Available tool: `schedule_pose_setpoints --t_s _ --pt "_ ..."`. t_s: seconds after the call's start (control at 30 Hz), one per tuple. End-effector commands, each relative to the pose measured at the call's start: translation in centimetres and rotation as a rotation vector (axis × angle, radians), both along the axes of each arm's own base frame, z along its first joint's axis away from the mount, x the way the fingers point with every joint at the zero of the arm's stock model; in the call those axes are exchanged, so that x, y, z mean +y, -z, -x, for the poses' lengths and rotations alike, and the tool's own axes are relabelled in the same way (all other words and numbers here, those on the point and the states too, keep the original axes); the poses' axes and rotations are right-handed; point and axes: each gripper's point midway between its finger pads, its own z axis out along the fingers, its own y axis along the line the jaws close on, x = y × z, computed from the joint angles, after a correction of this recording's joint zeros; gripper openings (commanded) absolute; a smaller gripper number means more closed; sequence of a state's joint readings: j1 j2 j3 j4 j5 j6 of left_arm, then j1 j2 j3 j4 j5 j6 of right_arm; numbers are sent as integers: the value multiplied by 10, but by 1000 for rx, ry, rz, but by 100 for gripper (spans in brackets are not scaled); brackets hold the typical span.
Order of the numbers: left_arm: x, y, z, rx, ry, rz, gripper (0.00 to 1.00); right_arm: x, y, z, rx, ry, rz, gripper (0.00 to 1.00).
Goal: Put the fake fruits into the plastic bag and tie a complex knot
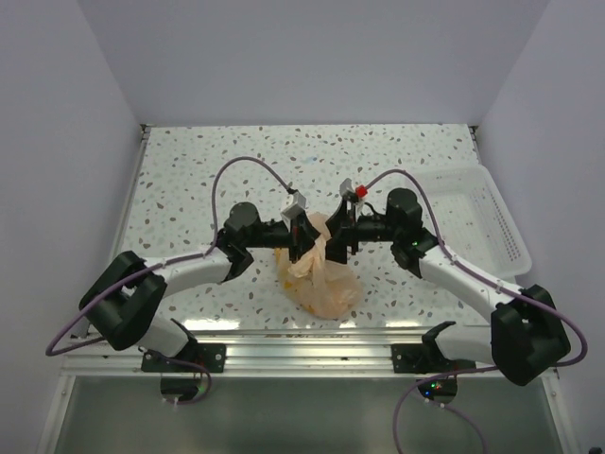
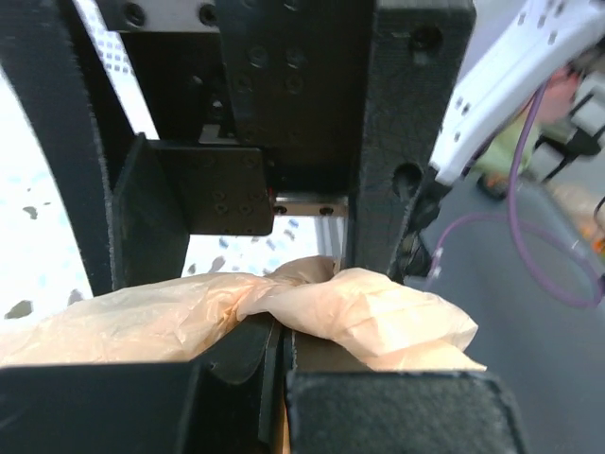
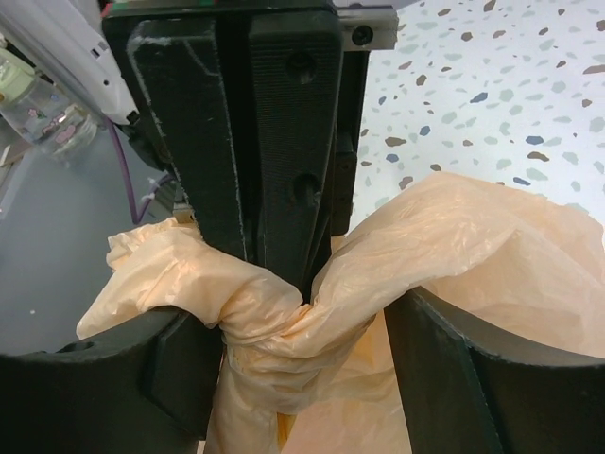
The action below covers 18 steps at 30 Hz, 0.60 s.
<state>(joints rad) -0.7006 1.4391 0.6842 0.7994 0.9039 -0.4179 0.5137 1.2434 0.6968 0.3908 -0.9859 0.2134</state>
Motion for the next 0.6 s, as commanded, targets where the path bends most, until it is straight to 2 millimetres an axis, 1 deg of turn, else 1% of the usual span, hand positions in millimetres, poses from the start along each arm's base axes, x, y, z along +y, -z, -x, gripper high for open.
schedule_pose_setpoints --t_s 0.0,0.03,0.13,0.2,0.27,0.33,0.37,0.4,0.43,0.5,0.53,0.57 --pt "-4 -48 10 22 20 209 0 1 -14 -17 -47 84 -41 68" --pt "-5 -48 4 46 -12 226 0 2 -17 -18 -47 90 -53 68" --pt "-5 -53 1 92 -53 260 0 3 -18 -20 -39 96 -64 69" --pt "-5 -54 1 118 -66 262 0 3 -20 -21 -39 98 -69 71" --pt "-2 -50 -2 139 -94 260 0 2 -27 -25 -39 108 -66 74" --pt "1 -51 1 131 -92 264 0 -10 -35 -37 -28 136 -51 78" --pt "2 -48 2 138 -95 259 0 -15 -39 -40 -31 133 -45 83" --pt "4 -47 2 135 -96 257 0 -27 -42 -48 -38 153 -37 87" --pt "5 -47 4 128 -92 257 0 -35 -45 -50 -60 151 0 92" --pt "8 -46 3 119 -93 254 0 -51 -48 -52 -82 162 42 92" --pt "8 -46 4 113 -90 253 0 -57 -46 -46 -106 141 88 91" --pt "9 -45 4 112 -90 250 0 -61 -51 -38 -135 127 98 91"
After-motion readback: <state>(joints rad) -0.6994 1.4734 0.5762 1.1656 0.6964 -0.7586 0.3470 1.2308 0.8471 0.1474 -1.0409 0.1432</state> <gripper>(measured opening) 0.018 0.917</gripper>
